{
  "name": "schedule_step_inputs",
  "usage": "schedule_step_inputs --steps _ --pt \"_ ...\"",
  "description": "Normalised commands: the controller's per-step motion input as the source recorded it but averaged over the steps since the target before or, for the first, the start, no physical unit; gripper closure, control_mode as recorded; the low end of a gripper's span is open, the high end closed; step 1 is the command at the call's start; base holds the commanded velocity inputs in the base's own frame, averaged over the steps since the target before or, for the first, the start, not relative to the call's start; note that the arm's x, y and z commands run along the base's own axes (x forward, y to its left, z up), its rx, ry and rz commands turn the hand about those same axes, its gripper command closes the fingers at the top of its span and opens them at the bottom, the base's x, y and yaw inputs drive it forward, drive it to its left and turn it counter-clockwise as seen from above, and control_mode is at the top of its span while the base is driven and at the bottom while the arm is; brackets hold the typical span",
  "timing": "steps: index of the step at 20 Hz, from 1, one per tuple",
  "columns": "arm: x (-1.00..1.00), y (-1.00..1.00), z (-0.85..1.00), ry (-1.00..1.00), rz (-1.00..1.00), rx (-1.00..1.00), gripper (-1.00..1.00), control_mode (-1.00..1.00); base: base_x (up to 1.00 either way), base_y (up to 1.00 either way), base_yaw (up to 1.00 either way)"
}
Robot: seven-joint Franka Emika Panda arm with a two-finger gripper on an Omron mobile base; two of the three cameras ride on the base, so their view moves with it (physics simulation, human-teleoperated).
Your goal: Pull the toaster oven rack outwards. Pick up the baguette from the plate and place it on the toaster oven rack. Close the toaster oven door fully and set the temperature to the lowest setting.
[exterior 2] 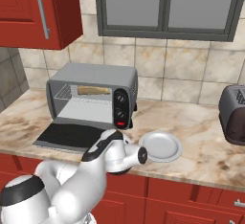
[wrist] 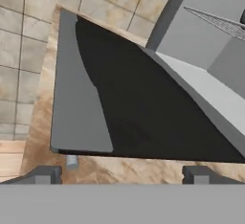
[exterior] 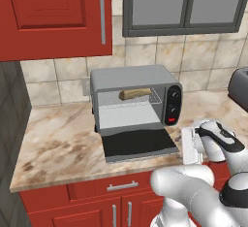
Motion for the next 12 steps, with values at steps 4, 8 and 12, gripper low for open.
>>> schedule_step_inputs --steps 4,8,12 --pt "0.0 0.04 -0.19 0.0 -0.07 0.18 -1.0 -1.0 0.0 0.0 0.0" --pt "-0.02 0.19 -0.02 0.0 -0.08 0.17 -1.0 -1.0 0.0 0.0 0.0" --pt "0.0 0.53 0.0 0.0 -0.07 0.08 -1.0 -1.0 0.0 0.0 0.0"
